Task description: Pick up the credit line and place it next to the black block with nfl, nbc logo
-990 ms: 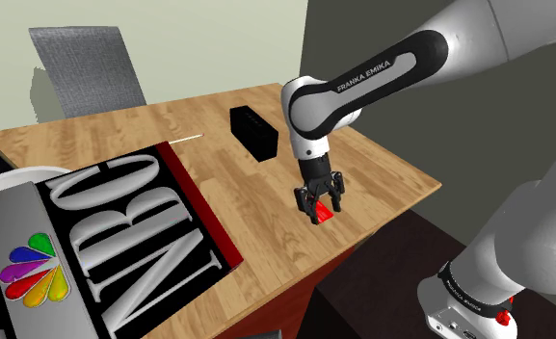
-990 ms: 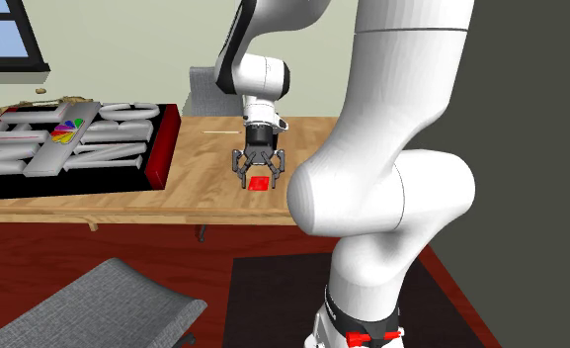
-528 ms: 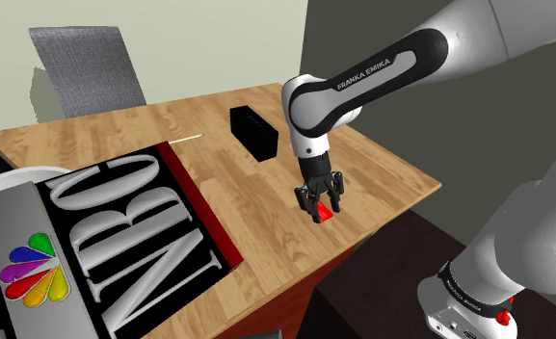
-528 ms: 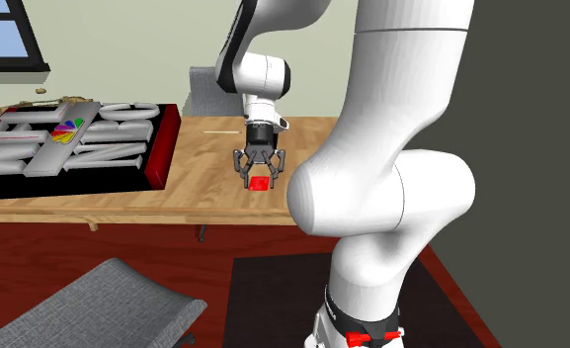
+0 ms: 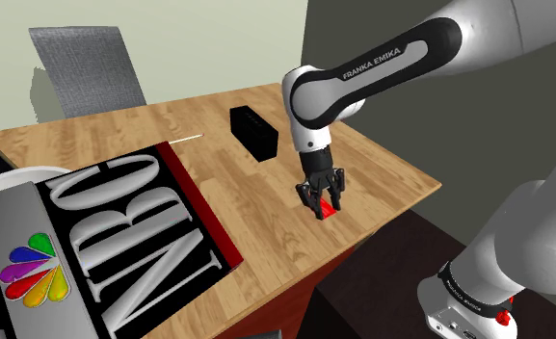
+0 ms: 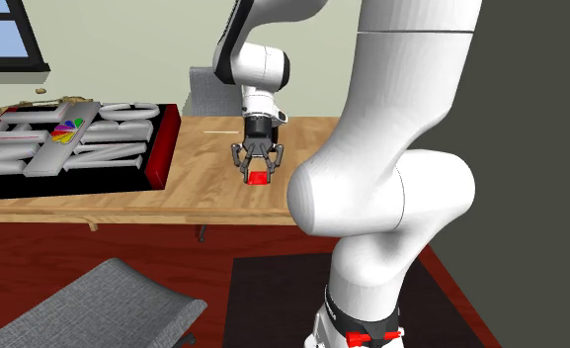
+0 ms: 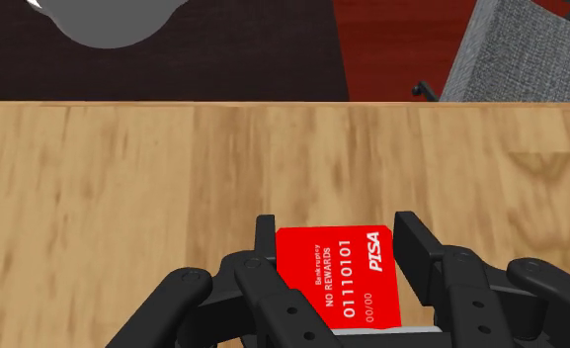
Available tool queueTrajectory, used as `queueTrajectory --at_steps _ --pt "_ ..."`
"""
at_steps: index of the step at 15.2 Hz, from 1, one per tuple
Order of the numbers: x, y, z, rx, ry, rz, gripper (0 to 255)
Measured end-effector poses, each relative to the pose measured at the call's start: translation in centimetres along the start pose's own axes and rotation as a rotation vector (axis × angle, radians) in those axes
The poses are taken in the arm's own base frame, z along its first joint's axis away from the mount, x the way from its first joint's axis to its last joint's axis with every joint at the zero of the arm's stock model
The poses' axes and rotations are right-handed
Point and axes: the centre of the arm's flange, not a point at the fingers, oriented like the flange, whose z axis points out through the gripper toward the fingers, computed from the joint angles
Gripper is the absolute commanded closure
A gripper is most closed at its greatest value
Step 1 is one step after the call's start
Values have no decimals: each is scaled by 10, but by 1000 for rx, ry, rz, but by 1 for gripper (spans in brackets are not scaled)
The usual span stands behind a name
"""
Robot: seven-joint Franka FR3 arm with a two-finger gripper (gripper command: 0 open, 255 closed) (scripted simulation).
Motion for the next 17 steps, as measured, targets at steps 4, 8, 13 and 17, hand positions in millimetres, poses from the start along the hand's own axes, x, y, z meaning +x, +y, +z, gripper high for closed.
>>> queueTrajectory --at_steps 4,8,13,17 --pt "-11 -1 -18 0 0 0 255" --pt "-22 -1 -37 0 0 0 255" --pt "-38 -1 -59 0 0 0 255" --pt "-48 -1 -76 0 0 0 255"
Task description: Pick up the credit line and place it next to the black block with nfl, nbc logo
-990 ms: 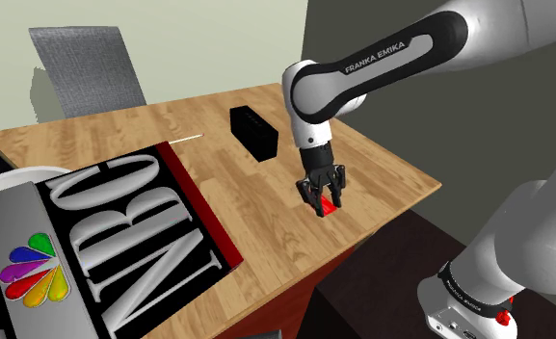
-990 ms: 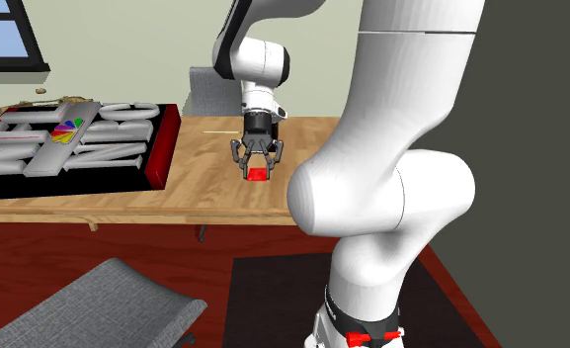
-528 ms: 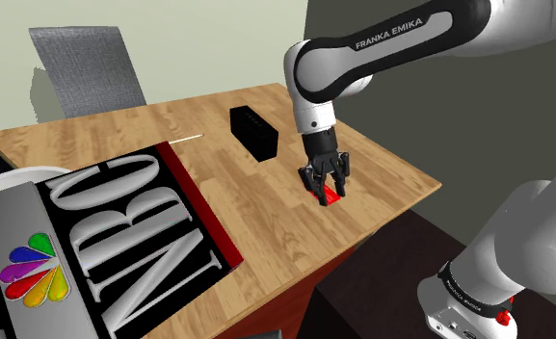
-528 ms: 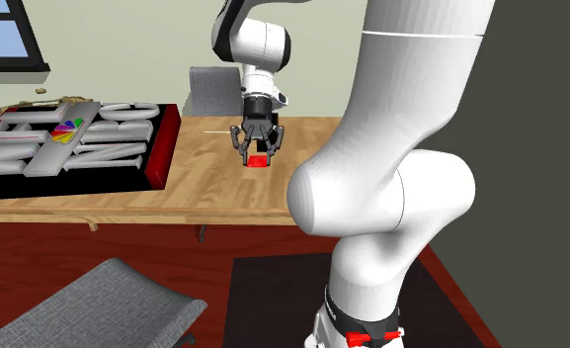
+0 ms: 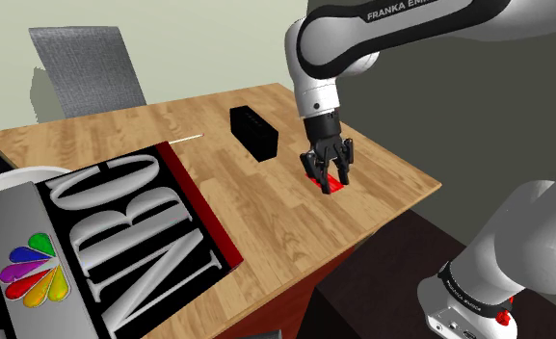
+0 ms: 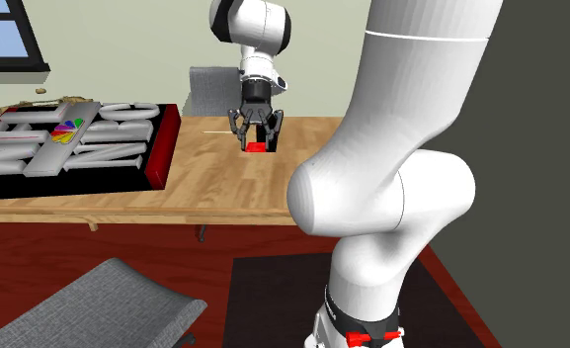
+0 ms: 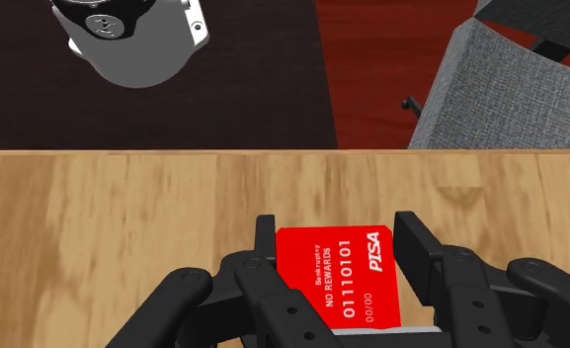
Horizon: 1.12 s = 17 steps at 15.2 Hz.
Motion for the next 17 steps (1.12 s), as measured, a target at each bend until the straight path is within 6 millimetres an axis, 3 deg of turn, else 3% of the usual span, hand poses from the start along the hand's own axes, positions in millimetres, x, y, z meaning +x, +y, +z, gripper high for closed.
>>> queueTrajectory --at_steps 17 --pt "-50 0 -75 0 0 0 255"
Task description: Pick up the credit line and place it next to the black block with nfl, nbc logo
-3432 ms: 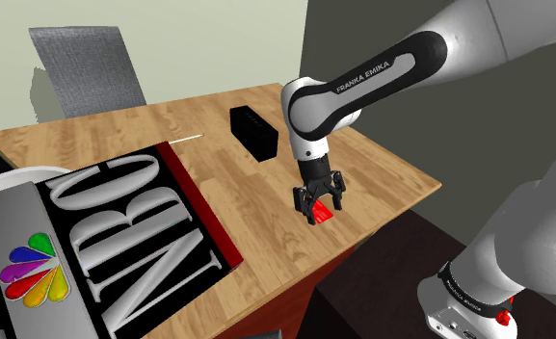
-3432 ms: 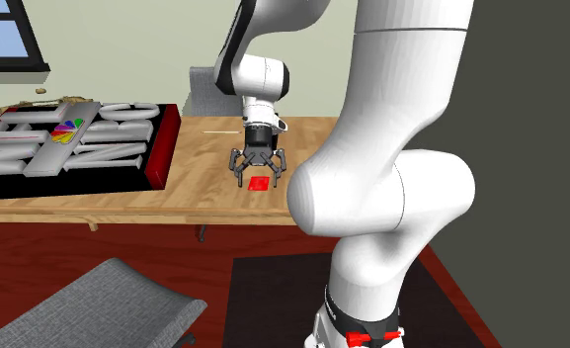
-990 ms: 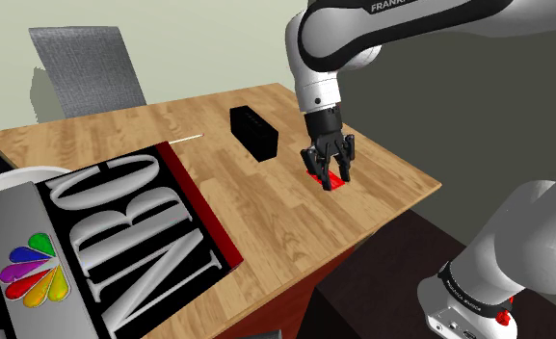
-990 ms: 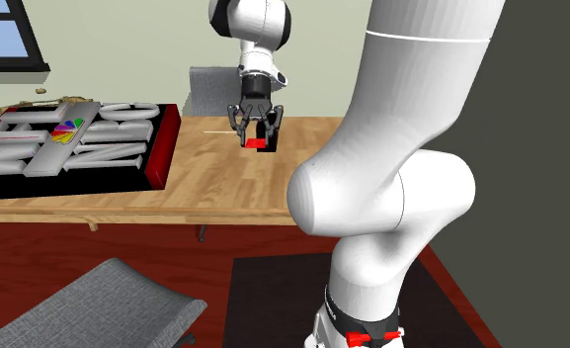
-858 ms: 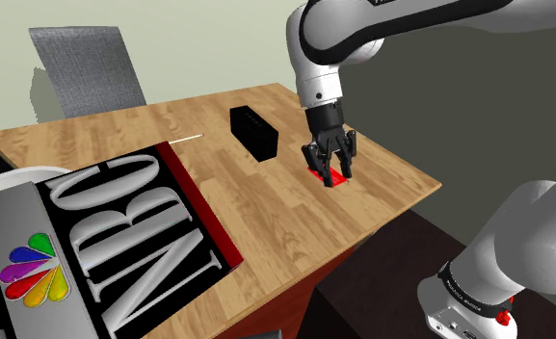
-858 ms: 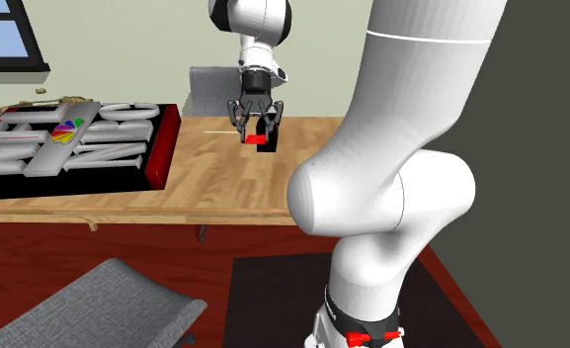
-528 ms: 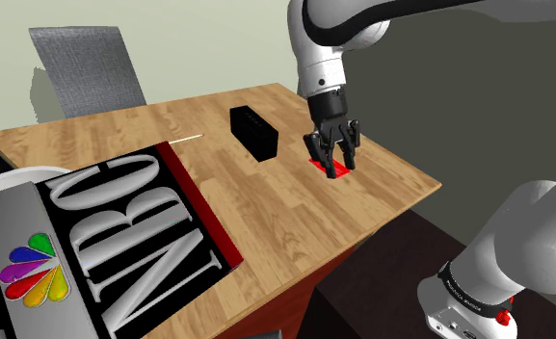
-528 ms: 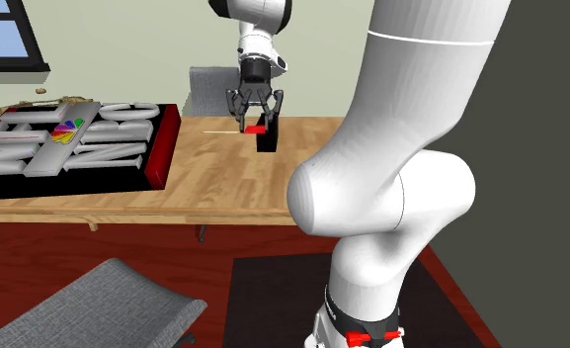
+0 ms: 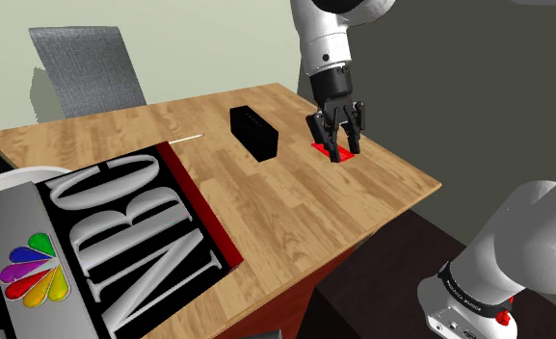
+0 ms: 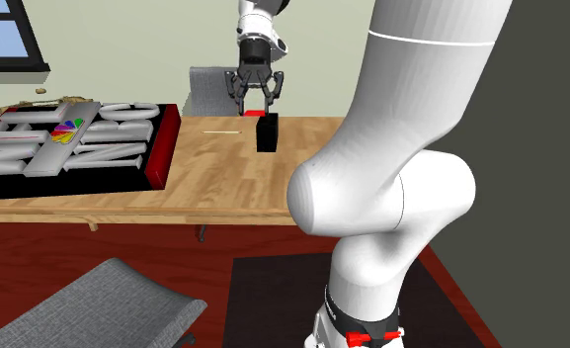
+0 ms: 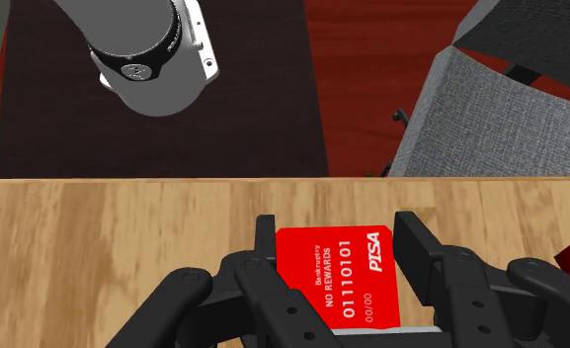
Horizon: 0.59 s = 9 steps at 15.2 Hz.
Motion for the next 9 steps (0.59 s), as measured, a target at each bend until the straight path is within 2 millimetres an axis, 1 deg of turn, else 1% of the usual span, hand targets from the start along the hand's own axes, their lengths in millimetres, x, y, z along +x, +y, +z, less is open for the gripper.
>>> queueTrajectory --at_steps 9 --pt "-27 -1 -38 0 0 0 255"
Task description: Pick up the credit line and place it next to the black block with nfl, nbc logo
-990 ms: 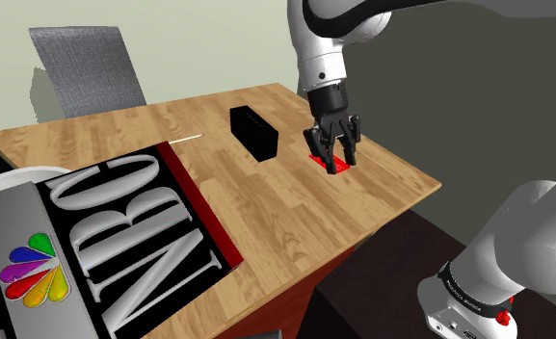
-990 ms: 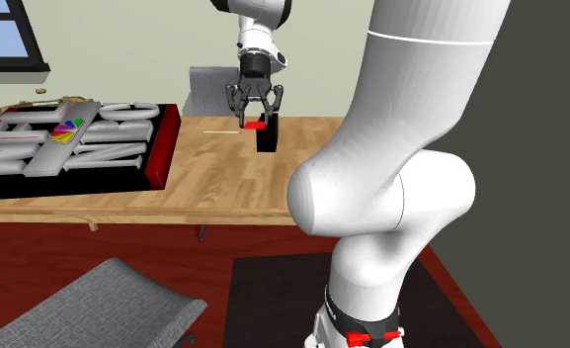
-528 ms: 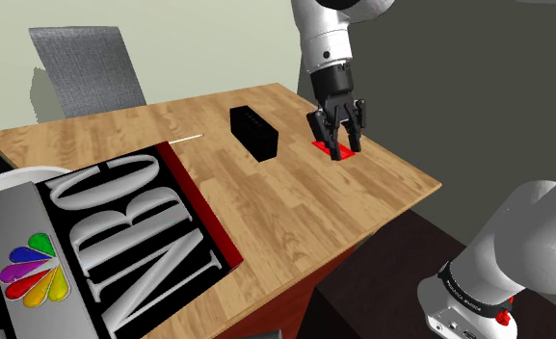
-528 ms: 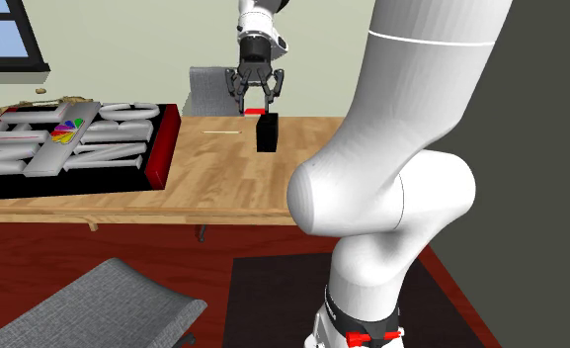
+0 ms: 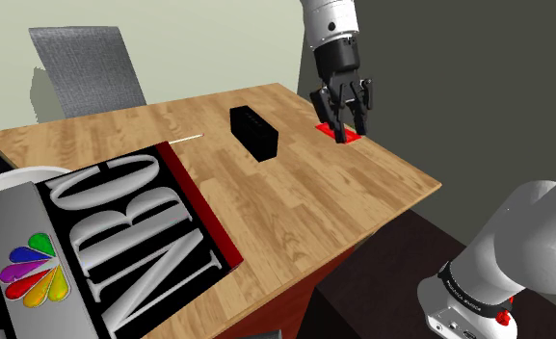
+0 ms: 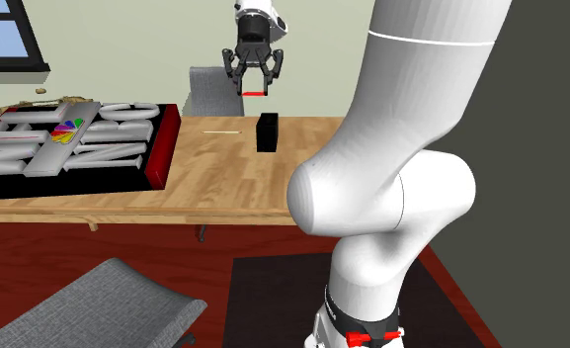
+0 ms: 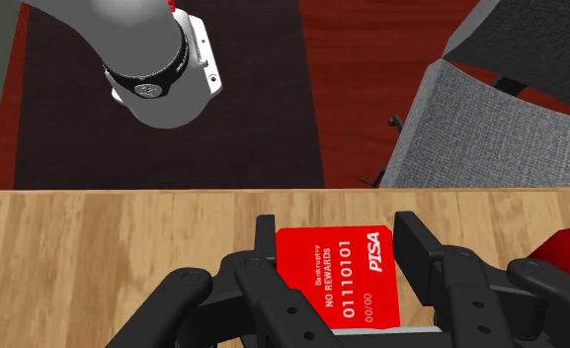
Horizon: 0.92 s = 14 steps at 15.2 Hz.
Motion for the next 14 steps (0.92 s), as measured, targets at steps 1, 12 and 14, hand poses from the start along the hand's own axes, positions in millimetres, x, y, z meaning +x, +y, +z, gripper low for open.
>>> queueTrajectory --at_steps 1,12,14 --pt "-3 0 -5 0 0 0 255" --pt "21 -115 -31 -1 0 -2 255" --pt "27 -139 -34 -1 0 -1 255"
